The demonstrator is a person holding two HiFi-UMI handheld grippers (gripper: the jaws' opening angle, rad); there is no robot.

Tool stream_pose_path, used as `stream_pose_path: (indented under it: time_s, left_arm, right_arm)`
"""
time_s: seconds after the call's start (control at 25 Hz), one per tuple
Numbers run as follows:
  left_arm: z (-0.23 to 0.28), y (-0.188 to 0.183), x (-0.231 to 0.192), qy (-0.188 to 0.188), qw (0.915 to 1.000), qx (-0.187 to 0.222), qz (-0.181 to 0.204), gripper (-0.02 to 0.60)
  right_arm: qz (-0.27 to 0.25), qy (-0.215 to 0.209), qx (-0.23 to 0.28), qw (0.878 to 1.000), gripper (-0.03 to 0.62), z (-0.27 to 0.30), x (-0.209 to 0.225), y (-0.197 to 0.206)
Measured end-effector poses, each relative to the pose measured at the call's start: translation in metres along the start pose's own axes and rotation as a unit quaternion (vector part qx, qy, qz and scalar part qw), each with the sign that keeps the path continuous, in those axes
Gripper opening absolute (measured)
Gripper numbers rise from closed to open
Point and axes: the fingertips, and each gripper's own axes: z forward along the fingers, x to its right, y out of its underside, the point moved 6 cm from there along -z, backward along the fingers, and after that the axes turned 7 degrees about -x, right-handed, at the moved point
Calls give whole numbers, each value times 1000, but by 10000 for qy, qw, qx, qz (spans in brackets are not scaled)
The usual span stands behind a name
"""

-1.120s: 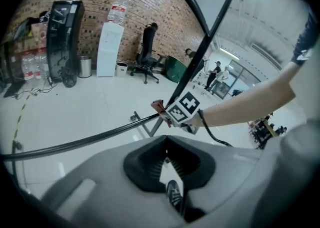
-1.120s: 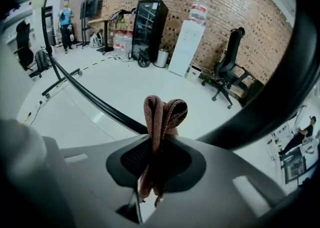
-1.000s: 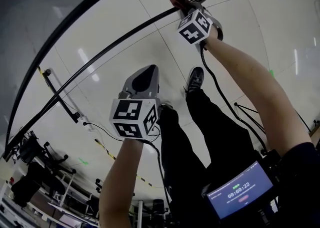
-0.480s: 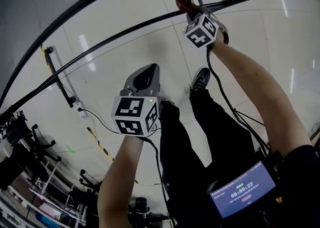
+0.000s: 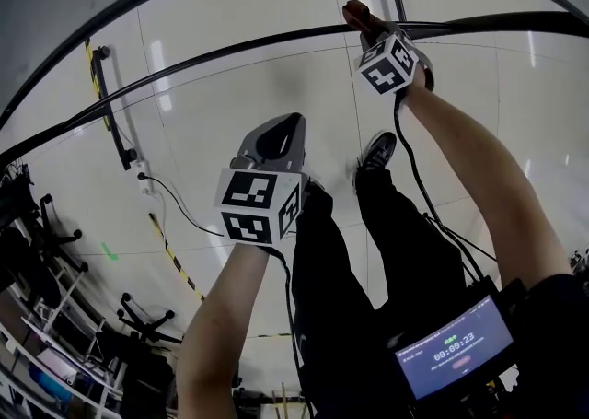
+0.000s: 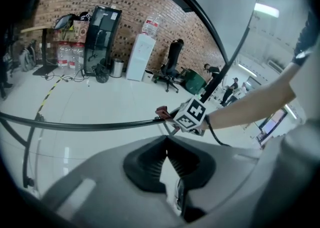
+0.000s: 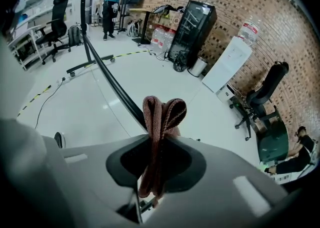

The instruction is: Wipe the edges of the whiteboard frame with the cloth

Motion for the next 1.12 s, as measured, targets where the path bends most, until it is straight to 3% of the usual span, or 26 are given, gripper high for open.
stream_pose_path:
  time_s: [0.24,0.48,0.76,1.0,1.12]
  left_arm:
    - [-19,6,-19,-62,9998,106,-151,5]
    - [-40,9,-33,-90,9999,-38,-109,5]
    - [-70,-8,-54,-425,9988,141,-221,5]
    - [-111,7,-61,-708,9966,391,-132,5]
    - [-121,16,-76,-774,9958,417,-266,5]
  right_arm:
    - [-100,-5,-15,9999,58,2,-12,-17]
    - [-341,-34,36,9994,58,-6,-26,-43]
    - [-140,-322,199,9992,58,-5,-45,-84]
    - [-616,-536,312,9962,58,-18,-84,-100]
    - [-712,-555,371,9952,58,-23,-95,-115]
